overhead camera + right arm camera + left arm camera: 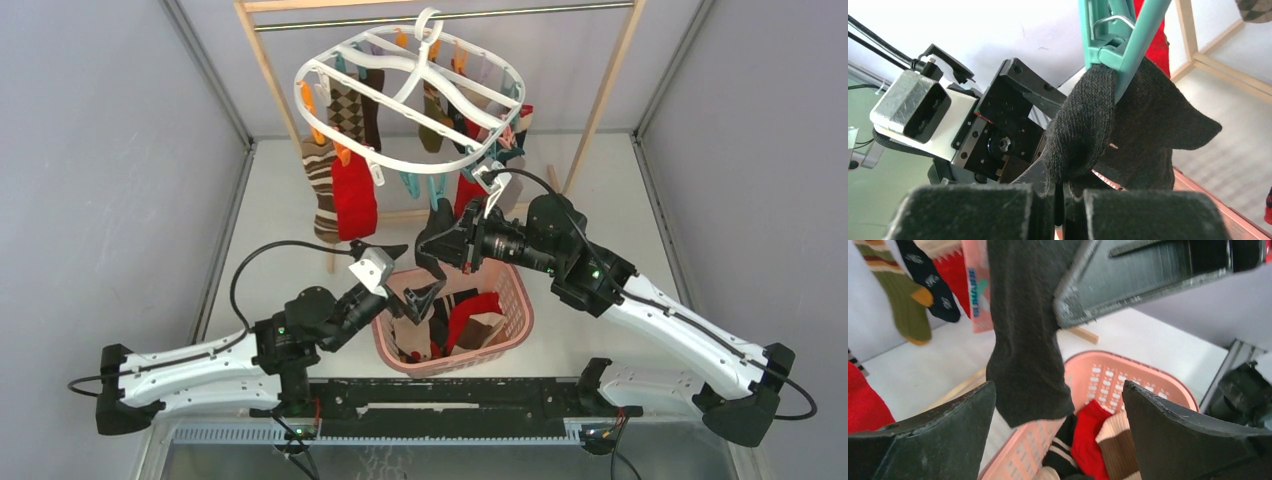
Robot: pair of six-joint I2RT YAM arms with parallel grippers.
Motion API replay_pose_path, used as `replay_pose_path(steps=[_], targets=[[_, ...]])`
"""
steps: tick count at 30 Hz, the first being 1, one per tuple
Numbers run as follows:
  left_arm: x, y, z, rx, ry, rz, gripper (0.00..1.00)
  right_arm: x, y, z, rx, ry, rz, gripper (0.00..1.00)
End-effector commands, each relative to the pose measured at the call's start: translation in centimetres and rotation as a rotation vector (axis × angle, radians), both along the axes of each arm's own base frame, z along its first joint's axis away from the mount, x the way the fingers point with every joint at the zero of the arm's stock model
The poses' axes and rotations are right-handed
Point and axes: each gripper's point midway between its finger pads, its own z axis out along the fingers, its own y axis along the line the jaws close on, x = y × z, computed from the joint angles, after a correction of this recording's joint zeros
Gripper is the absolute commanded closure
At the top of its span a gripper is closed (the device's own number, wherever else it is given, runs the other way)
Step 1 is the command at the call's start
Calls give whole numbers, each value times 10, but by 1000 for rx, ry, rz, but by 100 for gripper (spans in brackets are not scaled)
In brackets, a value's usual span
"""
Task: Remove the socks clipped to the hanger
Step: Remove the sock from the hanger.
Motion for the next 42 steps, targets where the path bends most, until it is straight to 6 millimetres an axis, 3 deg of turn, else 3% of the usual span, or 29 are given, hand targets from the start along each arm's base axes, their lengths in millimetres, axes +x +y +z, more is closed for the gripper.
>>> replay_pose_path(steps=[1,5,7,12,13,15,20,26,31,36,42], targets=[[13,10,33,-136,-78,96,0,-10,7,30,91,-11,54,100],[22,12,32,-154,-84,154,0,-12,7,32,99,-6,63,100],[24,13,34,-169,-85,172,9,-13,7,32,100,-2,65,100],[32,18,35,-164,-81,231,66,-14,7,34,108,2,70,100],[33,19,34,-161,-77,244,81,-15,6,34,109,1,71,100],[33,22,34,-167,-74,255,91,-15,6,35,111,2,73,100],[32,30,37,-189,-67,263,95,-15,4,34,108,5,66,100],[31,42,43,-187,-61,280,95,0,-17,24,43,-14,-51,60],[31,50,47,-179,-57,296,95,16,-59,16,-32,-42,-210,47],[31,53,50,-176,-56,301,95,17,-97,14,-50,-60,-299,40],[28,58,56,-181,-57,287,95,36,-132,-4,-60,-55,-423,43]])
